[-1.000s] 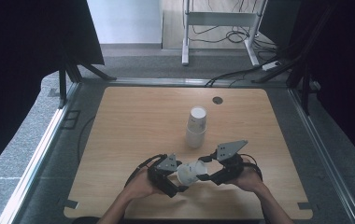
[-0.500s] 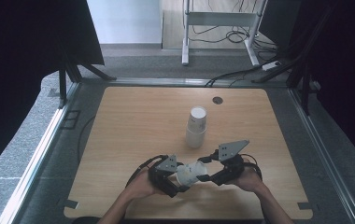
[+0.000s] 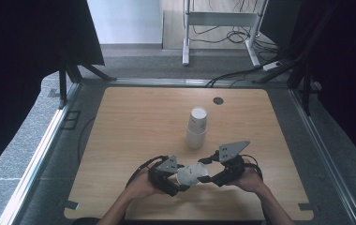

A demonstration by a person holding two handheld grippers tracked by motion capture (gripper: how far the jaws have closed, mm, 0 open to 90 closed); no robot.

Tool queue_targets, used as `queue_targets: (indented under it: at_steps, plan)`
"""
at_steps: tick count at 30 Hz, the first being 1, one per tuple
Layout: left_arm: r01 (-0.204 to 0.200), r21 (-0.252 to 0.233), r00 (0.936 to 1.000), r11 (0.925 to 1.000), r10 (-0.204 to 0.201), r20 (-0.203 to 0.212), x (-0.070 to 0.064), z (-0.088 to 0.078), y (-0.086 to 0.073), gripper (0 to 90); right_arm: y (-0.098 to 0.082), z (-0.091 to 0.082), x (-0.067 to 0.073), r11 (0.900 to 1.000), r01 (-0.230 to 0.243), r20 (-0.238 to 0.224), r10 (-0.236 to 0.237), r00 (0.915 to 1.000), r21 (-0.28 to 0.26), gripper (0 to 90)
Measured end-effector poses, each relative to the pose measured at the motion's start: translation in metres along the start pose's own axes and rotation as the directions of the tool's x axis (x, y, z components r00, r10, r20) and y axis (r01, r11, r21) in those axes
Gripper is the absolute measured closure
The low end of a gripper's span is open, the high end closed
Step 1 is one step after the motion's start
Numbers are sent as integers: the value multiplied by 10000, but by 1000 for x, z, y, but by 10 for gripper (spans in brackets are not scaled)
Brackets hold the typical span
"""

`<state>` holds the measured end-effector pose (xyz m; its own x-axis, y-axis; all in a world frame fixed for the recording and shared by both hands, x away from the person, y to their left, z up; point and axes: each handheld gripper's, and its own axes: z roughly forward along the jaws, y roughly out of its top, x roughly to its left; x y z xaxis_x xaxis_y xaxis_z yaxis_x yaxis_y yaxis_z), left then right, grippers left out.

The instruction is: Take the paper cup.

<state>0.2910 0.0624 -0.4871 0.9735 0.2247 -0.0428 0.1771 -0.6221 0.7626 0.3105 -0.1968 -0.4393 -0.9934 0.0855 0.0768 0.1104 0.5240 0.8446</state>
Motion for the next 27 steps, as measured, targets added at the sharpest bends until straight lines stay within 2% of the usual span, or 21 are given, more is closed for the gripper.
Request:
queue_targets:
  at_steps: [7,11,16,20,27]
  plan:
    - [-53,138,10000,9999,53,-39,0,-1,2,288,1,0,0,9999,53,21,-53,10000,153,372]
    - [-56,252,9999,9997,60,-145,-1,-2,4,298,1,0,0,9996,-78,33,77,10000,273,366]
    - [-85,344,9998,9994,90,-158,-2,-4,9,300,3,0,0,9991,-67,132,62,9999,409,323]
    - [-245,709,9989,9972,272,-376,-4,-4,13,301,6,1,2,9973,46,244,-64,9997,730,284]
    - [-503,1564,9957,9864,617,-691,-7,-5,19,306,13,-1,6,9905,46,672,-139,9976,1373,251]
